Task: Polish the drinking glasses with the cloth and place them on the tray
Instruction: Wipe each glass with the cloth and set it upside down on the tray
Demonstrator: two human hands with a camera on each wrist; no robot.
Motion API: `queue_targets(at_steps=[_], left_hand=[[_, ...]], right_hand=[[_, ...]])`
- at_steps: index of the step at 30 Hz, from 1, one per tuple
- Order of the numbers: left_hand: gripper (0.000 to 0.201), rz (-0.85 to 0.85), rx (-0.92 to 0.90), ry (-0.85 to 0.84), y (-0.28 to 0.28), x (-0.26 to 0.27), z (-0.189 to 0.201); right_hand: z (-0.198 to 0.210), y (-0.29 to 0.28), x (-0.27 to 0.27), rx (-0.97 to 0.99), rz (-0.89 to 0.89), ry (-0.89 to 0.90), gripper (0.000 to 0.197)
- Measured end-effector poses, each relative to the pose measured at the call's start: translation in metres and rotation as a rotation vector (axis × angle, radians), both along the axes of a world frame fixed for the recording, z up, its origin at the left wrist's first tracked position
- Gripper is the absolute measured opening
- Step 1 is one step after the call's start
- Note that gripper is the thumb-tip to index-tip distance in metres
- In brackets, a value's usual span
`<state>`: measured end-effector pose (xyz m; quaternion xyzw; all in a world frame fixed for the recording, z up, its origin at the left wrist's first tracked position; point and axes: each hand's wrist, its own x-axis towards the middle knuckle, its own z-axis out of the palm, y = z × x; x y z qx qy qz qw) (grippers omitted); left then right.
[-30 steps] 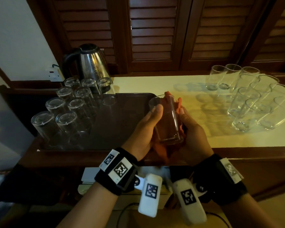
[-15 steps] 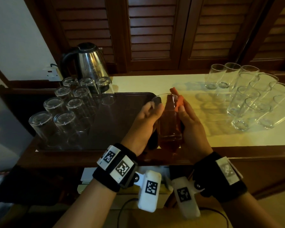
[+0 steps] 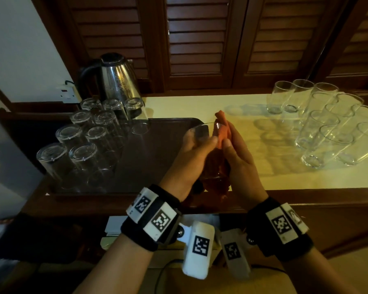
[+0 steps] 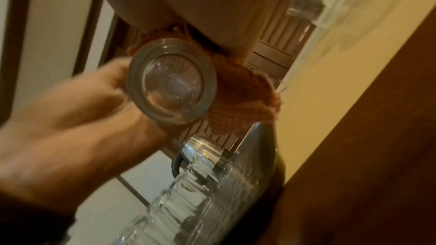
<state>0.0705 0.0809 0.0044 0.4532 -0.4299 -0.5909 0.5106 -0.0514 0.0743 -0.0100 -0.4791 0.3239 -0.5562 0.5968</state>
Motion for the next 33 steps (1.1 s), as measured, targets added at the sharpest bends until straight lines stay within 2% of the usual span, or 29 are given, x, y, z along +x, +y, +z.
queue_targets(at_steps=[1, 3, 6, 8, 10, 12, 14, 16, 18, 19, 21, 22, 24, 25, 27, 29, 31, 33], left_hand=[[0.041, 0.010, -0.018, -0.031, 0.000, -0.001, -0.003], [0.053, 0.025, -0.032, -0.014, 0.001, -0.002, -0.004], [0.056, -0.045, 0.022, 0.082, 0.000, 0.003, -0.002], [0.046, -0.004, 0.036, 0.064, -0.001, 0.006, -0.003], [0.035, 0.039, 0.025, -0.016, -0.002, 0.005, -0.003], [0.045, 0.030, 0.015, -0.110, -0.002, 0.000, -0.005], [0.045, 0.036, 0.010, -0.093, -0.002, 0.000, -0.008], [0.040, -0.024, 0.030, 0.022, -0.001, 0.002, -0.004], [0.051, -0.063, 0.071, 0.070, 0.000, 0.006, -0.002], [0.049, -0.045, 0.067, 0.064, -0.001, 0.007, -0.003], [0.035, -0.003, 0.043, 0.051, 0.000, 0.006, -0.002], [0.034, 0.000, 0.037, 0.026, 0.000, 0.003, -0.001], [0.053, 0.001, 0.037, -0.040, 0.002, -0.002, -0.002], [0.058, 0.015, 0.036, -0.048, 0.002, -0.003, -0.002], [0.053, -0.021, 0.027, 0.031, 0.000, -0.002, -0.002], [0.063, -0.054, 0.075, 0.109, 0.000, 0.003, -0.001], [0.057, -0.028, 0.079, 0.103, -0.001, 0.006, -0.001], [0.045, 0.005, 0.075, 0.084, -0.002, 0.006, -0.002]], right_hand=[[-0.002, 0.000, 0.002, -0.018, 0.007, 0.002, 0.048], [-0.003, 0.003, 0.004, 0.053, 0.060, -0.102, 0.046], [-0.001, 0.003, -0.001, 0.192, 0.165, -0.275, 0.043], [-0.002, 0.000, -0.002, 0.159, 0.088, -0.206, 0.042], [0.000, 0.001, 0.002, 0.039, 0.005, -0.055, 0.045], [-0.003, 0.002, 0.004, -0.014, -0.011, 0.001, 0.046], [-0.004, 0.004, 0.006, 0.051, 0.022, -0.063, 0.039], [-0.004, 0.004, 0.003, 0.208, 0.126, -0.239, 0.038], [-0.002, 0.003, 0.000, 0.271, 0.159, -0.307, 0.041], [-0.003, 0.002, -0.001, 0.226, 0.115, -0.263, 0.040], [-0.001, 0.002, -0.001, 0.042, -0.019, -0.067, 0.042], [-0.001, 0.002, 0.000, -0.050, -0.051, 0.031, 0.045], [-0.007, 0.001, 0.003, -0.117, -0.036, 0.088, 0.050], [-0.008, 0.002, 0.003, -0.084, -0.008, 0.036, 0.048], [-0.006, 0.002, 0.003, 0.095, 0.096, -0.174, 0.041], [-0.005, 0.002, -0.002, 0.235, 0.180, -0.324, 0.041], [-0.005, 0.001, -0.002, 0.184, 0.086, -0.232, 0.041], [-0.007, 0.000, -0.001, -0.021, -0.035, 0.022, 0.045]])
